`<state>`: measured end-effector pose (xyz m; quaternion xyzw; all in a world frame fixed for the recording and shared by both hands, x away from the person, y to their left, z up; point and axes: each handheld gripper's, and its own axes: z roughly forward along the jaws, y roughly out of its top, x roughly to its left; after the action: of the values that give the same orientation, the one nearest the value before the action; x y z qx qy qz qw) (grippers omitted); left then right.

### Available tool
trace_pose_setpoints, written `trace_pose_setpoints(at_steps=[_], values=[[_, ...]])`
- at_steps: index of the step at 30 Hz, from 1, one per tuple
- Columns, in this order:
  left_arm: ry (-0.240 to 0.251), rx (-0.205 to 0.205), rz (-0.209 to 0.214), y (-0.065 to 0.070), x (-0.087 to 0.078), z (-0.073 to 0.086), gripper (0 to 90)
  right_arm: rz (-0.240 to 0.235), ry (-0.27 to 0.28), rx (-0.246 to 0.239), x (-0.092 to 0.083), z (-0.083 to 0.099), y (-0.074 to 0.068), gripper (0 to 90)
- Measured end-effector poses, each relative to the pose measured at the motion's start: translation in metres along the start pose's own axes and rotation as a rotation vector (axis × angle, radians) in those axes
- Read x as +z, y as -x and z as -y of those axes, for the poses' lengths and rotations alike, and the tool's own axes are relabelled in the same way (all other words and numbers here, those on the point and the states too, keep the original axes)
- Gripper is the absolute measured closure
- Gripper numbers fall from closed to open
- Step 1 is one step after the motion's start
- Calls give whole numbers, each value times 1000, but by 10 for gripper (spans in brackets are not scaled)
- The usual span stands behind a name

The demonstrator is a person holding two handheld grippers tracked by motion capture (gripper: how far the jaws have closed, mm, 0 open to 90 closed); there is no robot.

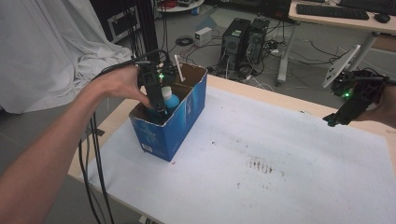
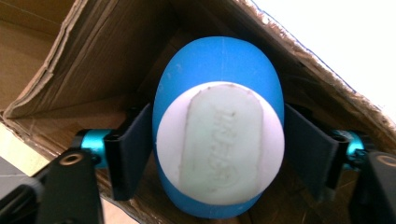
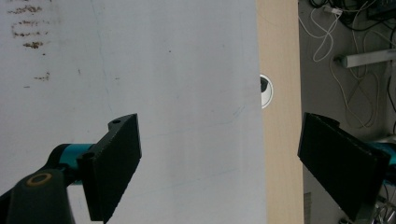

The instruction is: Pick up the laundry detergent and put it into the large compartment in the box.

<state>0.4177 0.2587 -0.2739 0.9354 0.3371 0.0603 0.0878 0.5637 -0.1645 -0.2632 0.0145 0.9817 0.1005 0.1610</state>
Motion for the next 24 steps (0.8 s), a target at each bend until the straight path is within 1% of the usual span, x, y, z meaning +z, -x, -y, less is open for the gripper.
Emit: trace_pose_setpoints(at_steps=[4, 7, 10, 16, 18, 19, 20, 24], values=[[5, 1, -9, 0, -3, -1, 270, -2, -4, 2, 0, 1, 0, 126], [17, 0, -14, -1, -10, -3, 270, -2, -3, -1, 0, 1, 0, 126], [19, -2, -19, -1, -17, -5, 261, -2, -3, 1, 0, 1, 0, 126], [37, 9, -24, 3, -26, -8, 255, -6, -5, 3, -1, 1, -1, 126], [41, 11, -37, 3, -30, -10, 255, -5, -1, 0, -1, 0, -1, 126], [44, 14, -48, 4, -33, -12, 255, -4, -1, 0, -1, 0, -1, 126], [48, 18, -50, 5, -37, -14, 255, -3, 0, 2, -1, 0, -1, 126], [69, 52, -66, 12, -50, -26, 255, -1, -1, 3, -2, 0, -1, 126]])
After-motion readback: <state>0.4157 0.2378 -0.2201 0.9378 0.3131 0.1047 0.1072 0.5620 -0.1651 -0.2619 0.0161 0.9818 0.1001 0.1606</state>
